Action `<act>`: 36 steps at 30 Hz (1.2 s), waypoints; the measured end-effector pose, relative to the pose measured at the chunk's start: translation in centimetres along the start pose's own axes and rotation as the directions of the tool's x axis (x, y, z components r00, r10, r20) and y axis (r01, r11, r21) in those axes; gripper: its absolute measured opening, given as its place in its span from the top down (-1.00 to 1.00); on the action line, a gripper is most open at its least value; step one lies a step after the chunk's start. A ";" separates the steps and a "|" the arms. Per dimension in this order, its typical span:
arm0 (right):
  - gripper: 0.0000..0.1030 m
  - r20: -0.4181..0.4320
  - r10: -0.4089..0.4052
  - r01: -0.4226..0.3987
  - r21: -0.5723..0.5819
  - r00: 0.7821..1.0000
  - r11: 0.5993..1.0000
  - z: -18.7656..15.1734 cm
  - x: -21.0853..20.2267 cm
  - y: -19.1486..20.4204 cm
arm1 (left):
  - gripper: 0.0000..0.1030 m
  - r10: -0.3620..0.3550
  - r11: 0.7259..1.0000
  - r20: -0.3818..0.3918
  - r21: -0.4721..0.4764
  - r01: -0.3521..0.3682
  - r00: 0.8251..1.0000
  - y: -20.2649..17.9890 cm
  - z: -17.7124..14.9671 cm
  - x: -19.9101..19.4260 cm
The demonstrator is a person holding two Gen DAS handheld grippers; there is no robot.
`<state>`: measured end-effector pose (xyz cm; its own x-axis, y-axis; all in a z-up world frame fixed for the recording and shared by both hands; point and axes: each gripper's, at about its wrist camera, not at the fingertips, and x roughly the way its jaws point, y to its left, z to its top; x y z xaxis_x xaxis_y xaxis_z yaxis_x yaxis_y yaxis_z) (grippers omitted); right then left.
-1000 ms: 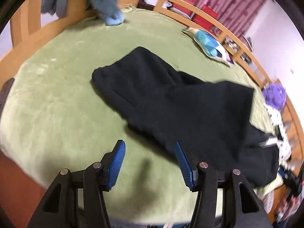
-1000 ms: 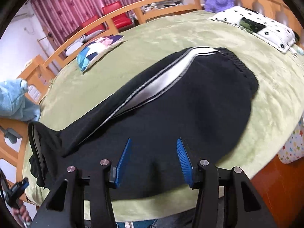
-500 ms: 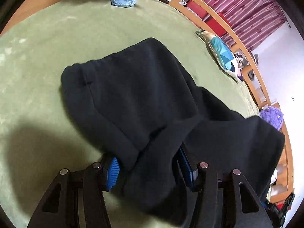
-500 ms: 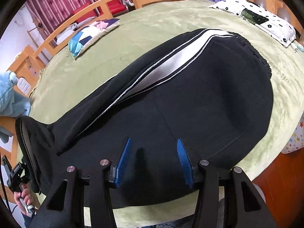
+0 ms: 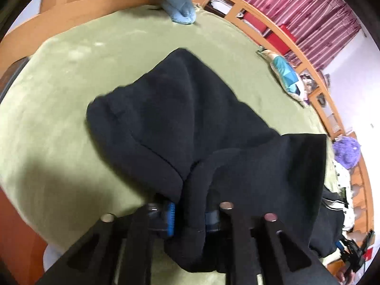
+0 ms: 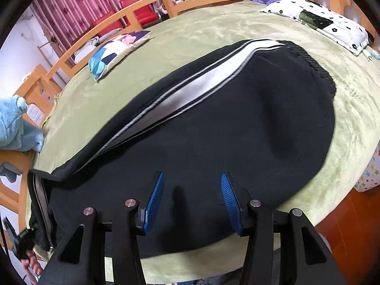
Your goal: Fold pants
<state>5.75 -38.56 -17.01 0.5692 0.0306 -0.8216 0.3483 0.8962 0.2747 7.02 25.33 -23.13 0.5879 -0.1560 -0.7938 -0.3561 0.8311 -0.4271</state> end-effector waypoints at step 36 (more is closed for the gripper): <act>0.21 0.174 0.042 -0.105 0.367 0.984 0.924 16.2 6.6 -23.2 | -0.32 0.043 0.921 0.023 0.387 -0.049 0.999 -17.5 -4.6 -3.2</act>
<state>13.45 -66.29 -20.73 0.7041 -0.0088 -0.7101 0.5360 0.6625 0.5232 8.05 8.81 -15.08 0.5887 -0.1072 -0.8012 -0.0761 0.9794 -0.1870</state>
